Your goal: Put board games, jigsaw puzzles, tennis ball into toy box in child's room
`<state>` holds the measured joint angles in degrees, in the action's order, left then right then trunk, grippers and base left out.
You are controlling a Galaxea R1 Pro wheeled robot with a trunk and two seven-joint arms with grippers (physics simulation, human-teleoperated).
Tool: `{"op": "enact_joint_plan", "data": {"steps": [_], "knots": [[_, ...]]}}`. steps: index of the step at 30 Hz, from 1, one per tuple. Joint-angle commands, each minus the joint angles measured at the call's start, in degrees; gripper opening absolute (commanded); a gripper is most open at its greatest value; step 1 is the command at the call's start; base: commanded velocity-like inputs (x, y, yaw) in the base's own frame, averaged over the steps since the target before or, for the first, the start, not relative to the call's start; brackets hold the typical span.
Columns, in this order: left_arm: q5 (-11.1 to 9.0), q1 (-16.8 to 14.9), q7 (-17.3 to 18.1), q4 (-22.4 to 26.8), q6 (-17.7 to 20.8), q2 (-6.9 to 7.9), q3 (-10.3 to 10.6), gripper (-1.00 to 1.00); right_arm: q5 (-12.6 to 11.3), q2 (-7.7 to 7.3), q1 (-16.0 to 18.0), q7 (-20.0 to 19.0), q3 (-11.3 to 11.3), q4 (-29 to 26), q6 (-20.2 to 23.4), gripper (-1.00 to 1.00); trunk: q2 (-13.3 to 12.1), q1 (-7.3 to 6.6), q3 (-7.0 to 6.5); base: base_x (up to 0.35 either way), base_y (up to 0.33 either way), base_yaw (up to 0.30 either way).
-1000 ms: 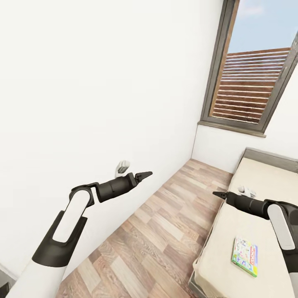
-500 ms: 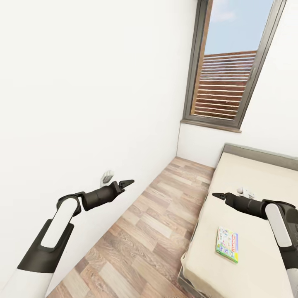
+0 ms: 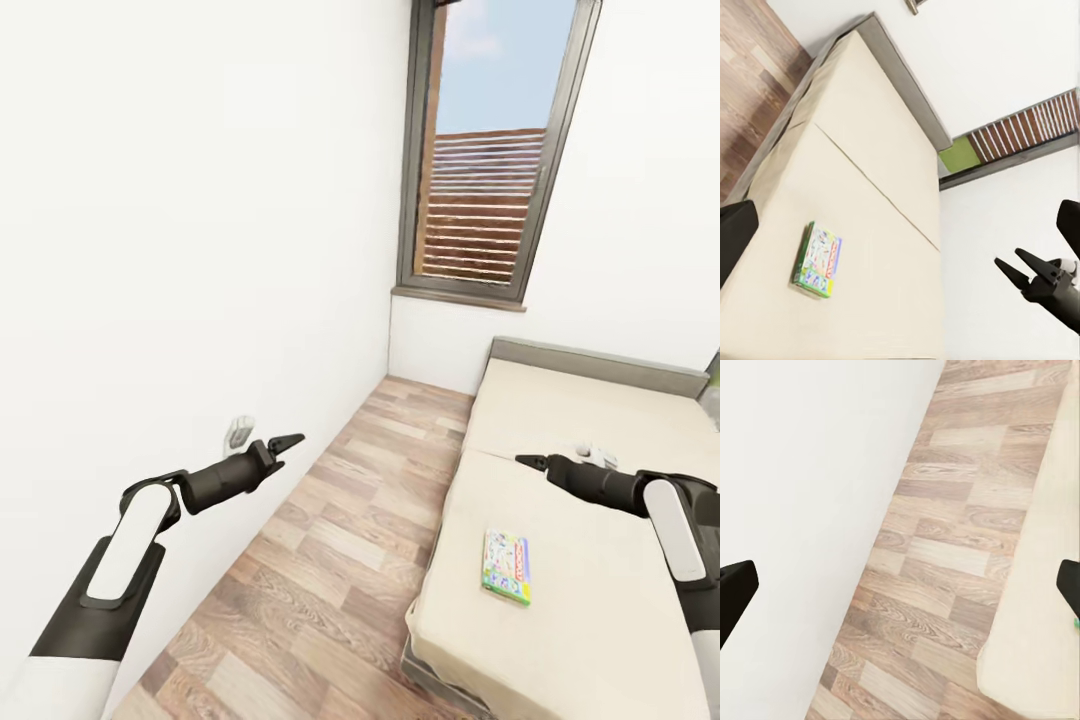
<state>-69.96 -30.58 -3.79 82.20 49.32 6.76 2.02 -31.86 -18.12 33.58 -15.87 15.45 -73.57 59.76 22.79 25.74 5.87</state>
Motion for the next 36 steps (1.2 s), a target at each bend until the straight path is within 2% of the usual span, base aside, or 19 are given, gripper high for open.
{"op": "enact_joint_plan", "data": {"steps": [1, 12, 19, 23, 27, 30, 31, 33, 34, 36], "knots": [[-0.44, -0.05, -0.39, 0.15, 0.10, 0.00, -0.02, 1.00, 0.57, 0.05, 0.17, -0.59, 0.05, 0.02, 0.24, 1.00, 0.13, 0.04, 0.13, 0.000, 0.000, -0.293], [-0.59, -0.10, 0.02, 1.09, 0.24, -0.01, -0.39, 1.00, 0.83, 0.60, 0.45, -0.52, -0.54, 0.06, 0.24, 1.00, 0.13, 0.04, 0.13, 0.000, 0.000, -0.293], [-1.24, 0.70, 0.29, 5.21, 1.48, 0.85, -1.12, 1.00, 0.95, 0.77, 0.67, -0.46, -1.70, -0.04, 0.24, 1.00, 0.13, 0.04, 0.13, 0.000, 0.000, -0.293], [-1.77, 1.91, 0.38, 6.96, 3.91, 2.34, -3.35, 1.00, 0.93, 0.84, 1.15, -0.47, -2.15, -0.25, 0.24, 1.00, 0.13, 0.04, 0.13, 0.000, 0.000, -0.293], [-2.04, 2.46, 0.41, 7.36, 5.11, 2.80, -4.98, 1.00, 0.90, 0.86, 1.53, -0.46, -2.27, -0.28, 0.24, 1.00, 0.13, 0.04, 0.13, 0.000, 0.000, -0.293], [-2.32, 3.29, 0.40, 7.71, 6.76, 3.24, -7.70, 1.00, 0.86, 0.93, 1.99, -0.51, -2.39, -0.31, 0.24, 1.00, 0.13, 0.04, 0.13, 0.000, 0.000, -0.293], [-2.32, 3.29, 0.40, 7.71, 6.76, 3.24, -7.70, 1.00, 0.86, 0.93, 1.99, -0.51, -2.39, -0.31, 0.24, 1.00, 0.13, 0.04, 0.13, 0.000, 0.000, -0.293], [-2.42, 3.73, 0.39, 7.80, 7.86, 3.40, -9.37, 1.00, 0.85, 1.08, 2.22, -0.53, -2.46, -0.33, 0.24, 1.00, 0.13, 0.04, 0.13, 0.000, 0.000, -0.293], [-2.42, 3.73, 0.39, 7.80, 7.86, 3.40, -9.37, 1.00, 0.85, 1.08, 2.22, -0.53, -2.46, -0.33, 0.24, 1.00, 0.13, 0.04, 0.13, 0.000, 0.000, -0.293], [-2.48, 4.05, 0.33, 7.89, 8.69, 3.51, -10.63, 1.00, 0.86, 1.40, 2.40, -0.54, -2.66, -0.33, 0.24, 1.00, 0.13, 0.04, 0.13, 0.000, 0.000, -0.293]]}}
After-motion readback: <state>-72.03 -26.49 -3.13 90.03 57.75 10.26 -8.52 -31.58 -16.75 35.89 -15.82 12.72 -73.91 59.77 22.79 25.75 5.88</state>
